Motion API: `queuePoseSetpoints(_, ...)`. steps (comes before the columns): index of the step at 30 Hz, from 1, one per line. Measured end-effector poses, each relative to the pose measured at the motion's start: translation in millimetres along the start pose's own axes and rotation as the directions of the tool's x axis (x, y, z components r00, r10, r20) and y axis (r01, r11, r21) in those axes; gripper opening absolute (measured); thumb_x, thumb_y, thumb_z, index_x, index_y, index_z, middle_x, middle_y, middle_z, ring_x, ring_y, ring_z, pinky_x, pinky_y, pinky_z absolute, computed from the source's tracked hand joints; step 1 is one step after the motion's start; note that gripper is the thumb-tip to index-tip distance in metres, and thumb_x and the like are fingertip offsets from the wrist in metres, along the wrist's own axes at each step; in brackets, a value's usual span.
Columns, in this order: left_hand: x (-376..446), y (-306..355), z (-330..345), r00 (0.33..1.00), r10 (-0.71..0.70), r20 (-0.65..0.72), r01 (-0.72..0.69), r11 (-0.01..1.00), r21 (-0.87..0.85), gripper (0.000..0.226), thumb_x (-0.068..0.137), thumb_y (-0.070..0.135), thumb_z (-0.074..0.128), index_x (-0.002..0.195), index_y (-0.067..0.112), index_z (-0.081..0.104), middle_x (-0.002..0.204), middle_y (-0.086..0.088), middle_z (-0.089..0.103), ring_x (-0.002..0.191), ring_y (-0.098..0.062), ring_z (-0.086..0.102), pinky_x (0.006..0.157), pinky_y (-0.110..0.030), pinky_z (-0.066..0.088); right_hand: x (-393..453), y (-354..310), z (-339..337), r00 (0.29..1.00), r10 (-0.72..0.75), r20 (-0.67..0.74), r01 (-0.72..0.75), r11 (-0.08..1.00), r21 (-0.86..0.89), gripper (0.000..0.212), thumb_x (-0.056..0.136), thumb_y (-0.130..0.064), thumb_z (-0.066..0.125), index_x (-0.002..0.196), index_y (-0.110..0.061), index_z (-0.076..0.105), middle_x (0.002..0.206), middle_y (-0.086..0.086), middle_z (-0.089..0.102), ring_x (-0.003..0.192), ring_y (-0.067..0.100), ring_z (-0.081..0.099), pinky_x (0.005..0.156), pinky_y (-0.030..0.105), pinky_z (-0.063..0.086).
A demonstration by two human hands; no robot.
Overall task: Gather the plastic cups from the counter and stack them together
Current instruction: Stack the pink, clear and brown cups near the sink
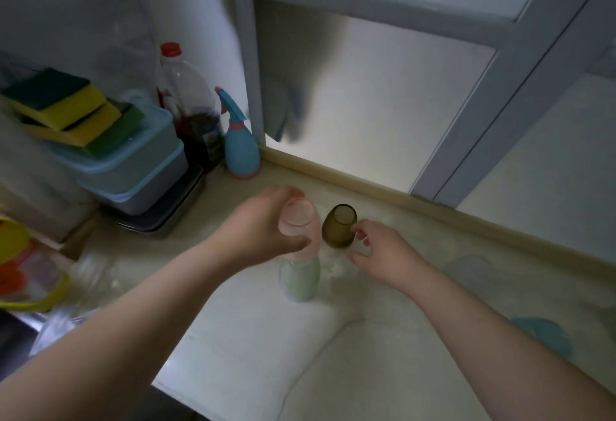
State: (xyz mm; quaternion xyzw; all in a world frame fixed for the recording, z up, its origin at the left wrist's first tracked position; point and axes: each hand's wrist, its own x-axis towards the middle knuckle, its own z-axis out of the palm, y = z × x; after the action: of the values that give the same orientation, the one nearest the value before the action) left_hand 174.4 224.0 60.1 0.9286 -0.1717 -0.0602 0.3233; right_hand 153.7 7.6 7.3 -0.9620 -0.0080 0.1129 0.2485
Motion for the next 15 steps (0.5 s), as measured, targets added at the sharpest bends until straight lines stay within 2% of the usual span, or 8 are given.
queuePoseSetpoints(5,-2.8,-2.0,36.5,0.993,-0.054,0.105,0.047,0.997,0.064,0.069,0.068,0.037,0.075,0.129,0.026,0.043,0.125,0.002,0.054,0.109,-0.016,0.052,0.089,-0.03,0.046,-4.4,12.3,5.4,0.999,0.025,0.032,-0.025,1.0,0.004,0.05,0.082,-0.025,0.061,0.129,-0.014,0.046,0.124,0.008,0.055,0.111,0.022,0.053,0.089,0.025,0.039)
queuePoseSetpoints(10,-2.6,-5.9,42.0,0.989,-0.075,0.127,0.065,0.995,0.077,0.067,0.07,0.041,0.073,0.128,0.026,0.043,0.124,0.003,0.054,0.108,-0.015,0.053,0.09,-0.031,0.047,-3.7,25.9,8.1,0.998,0.04,0.054,-0.041,0.999,0.026,0.051,0.083,-0.025,0.061,0.13,-0.015,0.044,0.124,0.006,0.054,0.11,0.02,0.052,0.086,0.022,0.037)
queuePoseSetpoints(15,8.8,-4.1,24.4,0.994,-0.049,0.102,0.043,0.998,0.055,0.052,0.079,0.048,0.061,0.125,0.027,0.047,0.119,0.007,0.056,0.098,-0.009,0.054,0.076,-0.023,0.044,12.8,24.9,2.6,1.0,0.016,0.026,-0.017,0.999,0.031,0.053,0.083,-0.026,0.062,0.131,-0.015,0.043,0.126,0.008,0.053,0.112,0.021,0.052,0.088,0.024,0.038)
